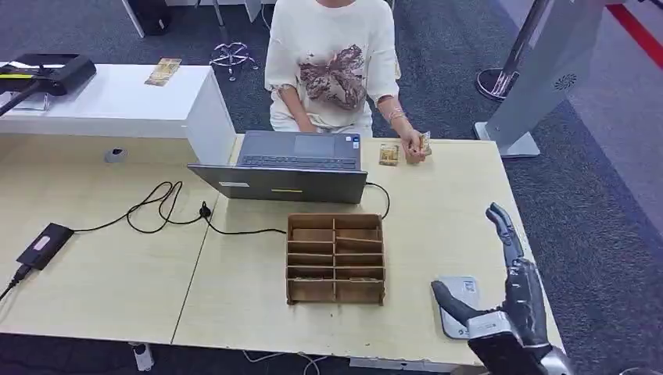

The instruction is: Pass the card to the sensor for recognition and then transmit it.

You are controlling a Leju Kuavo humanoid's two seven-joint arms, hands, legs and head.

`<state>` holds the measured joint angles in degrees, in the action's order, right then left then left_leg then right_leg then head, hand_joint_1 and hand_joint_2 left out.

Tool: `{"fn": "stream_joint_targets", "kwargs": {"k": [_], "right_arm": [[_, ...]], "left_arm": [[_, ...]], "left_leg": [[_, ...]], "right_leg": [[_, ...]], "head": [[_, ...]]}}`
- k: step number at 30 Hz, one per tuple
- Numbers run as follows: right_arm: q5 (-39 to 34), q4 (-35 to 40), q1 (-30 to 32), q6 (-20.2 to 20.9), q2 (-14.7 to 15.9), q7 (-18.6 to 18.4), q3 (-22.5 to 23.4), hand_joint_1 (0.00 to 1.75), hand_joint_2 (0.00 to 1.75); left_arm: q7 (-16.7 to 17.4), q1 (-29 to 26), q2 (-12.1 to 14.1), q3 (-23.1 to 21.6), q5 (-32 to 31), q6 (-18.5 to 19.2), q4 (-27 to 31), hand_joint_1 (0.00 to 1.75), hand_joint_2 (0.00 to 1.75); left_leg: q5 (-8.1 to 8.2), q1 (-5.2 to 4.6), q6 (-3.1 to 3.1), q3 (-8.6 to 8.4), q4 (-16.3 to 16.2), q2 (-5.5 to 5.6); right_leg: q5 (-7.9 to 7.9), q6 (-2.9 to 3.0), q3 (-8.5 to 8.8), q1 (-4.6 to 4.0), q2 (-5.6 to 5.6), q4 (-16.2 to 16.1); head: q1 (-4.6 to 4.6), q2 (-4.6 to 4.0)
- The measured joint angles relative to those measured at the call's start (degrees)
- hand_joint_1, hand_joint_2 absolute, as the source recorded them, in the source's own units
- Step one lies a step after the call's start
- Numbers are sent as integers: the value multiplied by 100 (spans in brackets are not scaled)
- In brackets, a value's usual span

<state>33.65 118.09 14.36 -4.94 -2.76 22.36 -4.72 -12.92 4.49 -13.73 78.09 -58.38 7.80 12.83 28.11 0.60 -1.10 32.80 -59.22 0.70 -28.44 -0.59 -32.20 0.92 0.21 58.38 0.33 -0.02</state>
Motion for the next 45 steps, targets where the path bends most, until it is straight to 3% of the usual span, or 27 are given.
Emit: {"fn": "stream_joint_targets", "kwargs": {"k": [7,11,19,27,45], "right_arm": [[1516,0,127,-547,171,-486,-398,0,175],[1795,-26,123,-669,217,-617,-623,0,175],[3610,-284,73,-1078,446,-1823,-1332,0,175],[4385,-561,32,-999,647,-2441,-1840,0,175],[4853,-1104,-441,-544,750,-2824,-2313,0,175]], "left_arm": [[2,3,-13,57,22,9,0,0,0],[2,4,-13,66,26,9,0,0,0],[37,10,-13,70,35,6,0,0,0],[48,13,-13,72,35,0,0,0,0],[107,39,-11,72,17,0,0,0,0]], "left_leg": [[-1,0,0,-2,-1,-2],[-2,0,-2,-3,-1,-2],[-2,0,-2,-1,0,-2],[-2,0,-2,-1,0,-1],[-4,0,-2,-3,0,-2]], "right_leg": [[2,1,0,0,1,0],[2,2,0,0,1,2],[2,2,0,0,1,3],[2,2,2,0,0,3],[3,2,2,0,2,4]], "head": [[2,2],[2,0],[2,0],[2,0],[2,0]]}}
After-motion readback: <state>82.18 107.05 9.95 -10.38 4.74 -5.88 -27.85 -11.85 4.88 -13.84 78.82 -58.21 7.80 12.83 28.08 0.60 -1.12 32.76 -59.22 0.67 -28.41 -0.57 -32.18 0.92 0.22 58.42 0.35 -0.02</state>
